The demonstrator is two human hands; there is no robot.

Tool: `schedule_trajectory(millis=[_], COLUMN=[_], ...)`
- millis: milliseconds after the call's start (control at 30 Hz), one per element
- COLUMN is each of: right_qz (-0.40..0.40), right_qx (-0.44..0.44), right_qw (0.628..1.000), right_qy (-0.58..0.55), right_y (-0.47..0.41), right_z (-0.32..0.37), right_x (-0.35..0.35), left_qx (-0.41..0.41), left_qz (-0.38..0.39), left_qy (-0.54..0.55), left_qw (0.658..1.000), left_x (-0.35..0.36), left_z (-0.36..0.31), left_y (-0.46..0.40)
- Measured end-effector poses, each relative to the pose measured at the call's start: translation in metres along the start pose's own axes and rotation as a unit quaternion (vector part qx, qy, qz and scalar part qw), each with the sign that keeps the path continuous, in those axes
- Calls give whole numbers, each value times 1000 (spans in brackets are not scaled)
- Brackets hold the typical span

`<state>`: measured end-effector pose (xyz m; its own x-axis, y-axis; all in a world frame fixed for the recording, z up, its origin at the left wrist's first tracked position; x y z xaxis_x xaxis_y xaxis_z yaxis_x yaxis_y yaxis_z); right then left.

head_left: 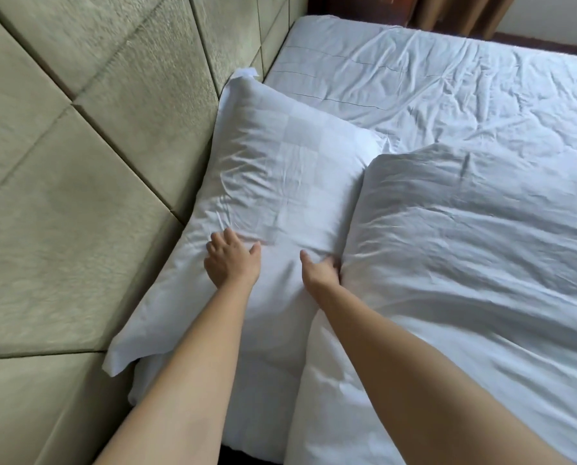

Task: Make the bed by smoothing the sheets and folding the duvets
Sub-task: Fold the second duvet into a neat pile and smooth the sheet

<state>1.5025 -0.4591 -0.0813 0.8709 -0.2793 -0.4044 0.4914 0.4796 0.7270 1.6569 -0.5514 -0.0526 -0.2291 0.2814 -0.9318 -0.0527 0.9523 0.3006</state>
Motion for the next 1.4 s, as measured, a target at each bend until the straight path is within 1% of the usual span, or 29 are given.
schedule_trajectory(millis=[100, 167, 233, 300, 367, 433, 467, 533, 567, 600, 633, 667, 700, 767, 833, 900, 1033, 1133, 1267, 1400], right_qz=[-20, -34, -50, -71, -103, -132, -146, -167, -172, -171, -169, -168, -168, -156, -134, -126, -117, -83, -46, -45], right_qx=[37, 44, 44, 41, 39, 39, 33, 19, 11, 7, 5, 2, 0, 9, 10, -19, -87, -131, -186, -247], right_qw=[997, 993, 991, 989, 986, 982, 980, 976, 975, 973, 973, 971, 969, 967, 977, 982, 977, 969, 954, 939], right_qy=[-67, -102, -118, -124, -128, -132, -131, -136, -142, -152, -159, -170, -184, -199, -163, -140, -159, -192, -232, -236], right_y=[-17, -31, -45, -59, -69, -73, -82, -84, -88, -92, -92, -91, -89, -80, -63, -42, 5, 46, 101, 155], right_z=[1, 2, 2, 0, -3, -8, -10, -14, -14, -14, -11, -8, -4, 8, 27, 50, 95, 121, 142, 151], right_x=[-2, -3, -5, -3, 0, 2, 5, 5, 6, 6, 5, 3, 0, -7, -14, -24, -41, -47, -63, -113], left_qx=[1, -17, -38, -30, 11, 57, 72, 93, 97, 92, 78, 68, 70, 101, 119, 109, 73, 62, 54, 55], left_qz=[48, 75, 77, 45, -20, -70, -86, -93, -82, -55, -22, -12, -23, -49, -78, -91, -117, -149, -190, -232], left_qy=[-58, -52, -37, -62, -96, -97, -95, -81, -61, -39, -30, -34, -40, -38, -24, -34, -28, -22, -25, 6], left_qw=[997, 996, 996, 997, 995, 991, 989, 988, 990, 993, 996, 997, 996, 993, 990, 989, 990, 987, 980, 971], left_x=[11, 18, 25, 31, 37, 43, 49, 54, 54, 52, 49, 45, 39, 20, -4, -29, -90, -137, -192, -231], left_z=[-3, -4, -5, -10, -16, -19, -19, -17, -19, -21, -21, -19, -18, -19, -22, -24, -27, -25, -29, -41], left_y=[-19, -34, -50, -57, -60, -59, -64, -68, -73, -76, -79, -81, -82, -79, -73, -65, -46, -24, 22, 78])
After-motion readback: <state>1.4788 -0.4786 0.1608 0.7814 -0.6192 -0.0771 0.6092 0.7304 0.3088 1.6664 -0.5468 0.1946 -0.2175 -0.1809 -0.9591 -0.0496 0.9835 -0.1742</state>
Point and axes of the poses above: each hand's wrist, its own y-axis away from the middle knuckle, its own x-axis out of the palm, z = x × y, the point moved 5 cm from there along -y, towards the middle knuckle, and after that the axes turned 3 degrees about z, right-handed, at the moved point
